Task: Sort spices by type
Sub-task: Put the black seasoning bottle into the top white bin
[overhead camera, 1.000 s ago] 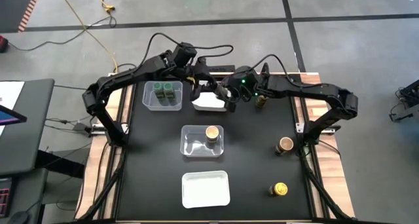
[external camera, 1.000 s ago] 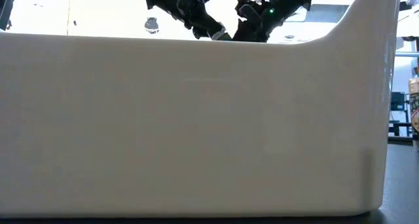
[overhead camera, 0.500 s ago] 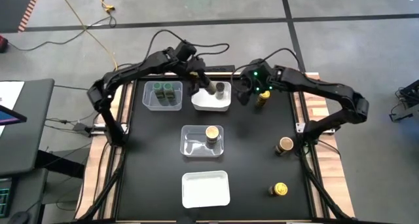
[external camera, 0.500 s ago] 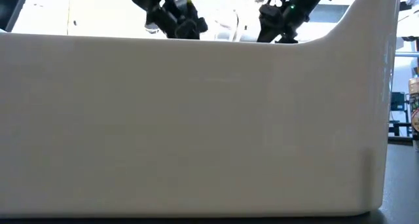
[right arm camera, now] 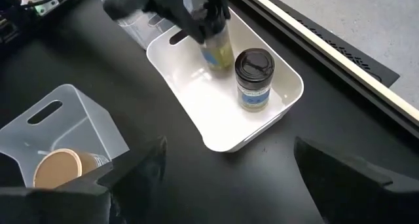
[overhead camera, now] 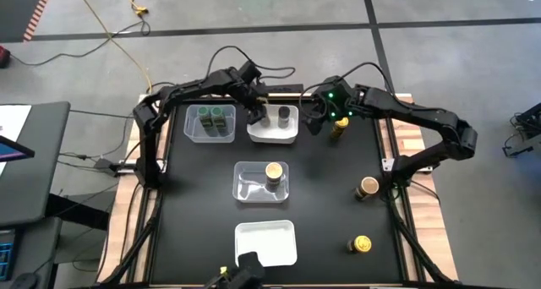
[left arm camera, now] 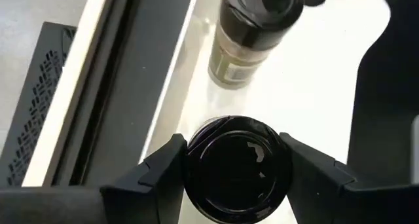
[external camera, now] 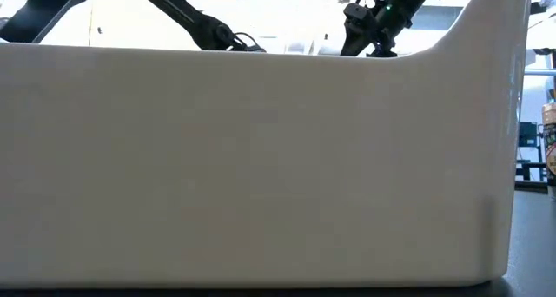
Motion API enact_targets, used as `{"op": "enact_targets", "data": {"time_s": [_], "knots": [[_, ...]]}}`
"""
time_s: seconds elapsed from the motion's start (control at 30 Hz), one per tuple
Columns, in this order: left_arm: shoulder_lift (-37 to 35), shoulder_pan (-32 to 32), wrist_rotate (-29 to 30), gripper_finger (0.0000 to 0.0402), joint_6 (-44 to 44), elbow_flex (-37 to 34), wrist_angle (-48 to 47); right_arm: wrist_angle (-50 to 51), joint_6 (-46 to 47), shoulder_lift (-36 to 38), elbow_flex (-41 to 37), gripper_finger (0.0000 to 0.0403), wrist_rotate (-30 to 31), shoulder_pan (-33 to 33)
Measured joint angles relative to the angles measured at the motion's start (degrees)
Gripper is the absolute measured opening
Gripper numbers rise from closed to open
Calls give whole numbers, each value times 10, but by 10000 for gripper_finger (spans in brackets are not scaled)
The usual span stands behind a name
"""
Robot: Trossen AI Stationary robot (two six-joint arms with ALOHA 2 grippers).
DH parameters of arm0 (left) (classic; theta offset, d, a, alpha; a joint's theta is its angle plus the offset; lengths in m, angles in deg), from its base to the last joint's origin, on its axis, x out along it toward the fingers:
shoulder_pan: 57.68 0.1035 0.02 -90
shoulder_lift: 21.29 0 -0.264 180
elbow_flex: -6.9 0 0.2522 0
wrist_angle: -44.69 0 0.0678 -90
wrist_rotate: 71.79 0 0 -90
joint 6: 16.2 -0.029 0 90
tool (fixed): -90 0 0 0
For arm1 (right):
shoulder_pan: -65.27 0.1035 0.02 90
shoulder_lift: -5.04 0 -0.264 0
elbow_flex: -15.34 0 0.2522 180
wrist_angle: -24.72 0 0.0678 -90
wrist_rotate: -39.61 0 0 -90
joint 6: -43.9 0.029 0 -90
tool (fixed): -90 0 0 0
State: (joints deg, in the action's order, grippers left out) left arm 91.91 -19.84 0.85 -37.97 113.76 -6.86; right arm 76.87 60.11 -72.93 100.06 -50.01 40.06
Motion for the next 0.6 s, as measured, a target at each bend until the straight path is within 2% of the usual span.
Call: {"op": "enact_targets", "data": {"time_s": [0.17, 0.6], "knots": [[4, -22, 39, 206, -28, 0, 15, 0, 0, 0, 0, 362, 0, -1], [4, -28, 70, 206, -37, 0, 8, -3, -1, 0, 0, 361, 0, -1]]}}
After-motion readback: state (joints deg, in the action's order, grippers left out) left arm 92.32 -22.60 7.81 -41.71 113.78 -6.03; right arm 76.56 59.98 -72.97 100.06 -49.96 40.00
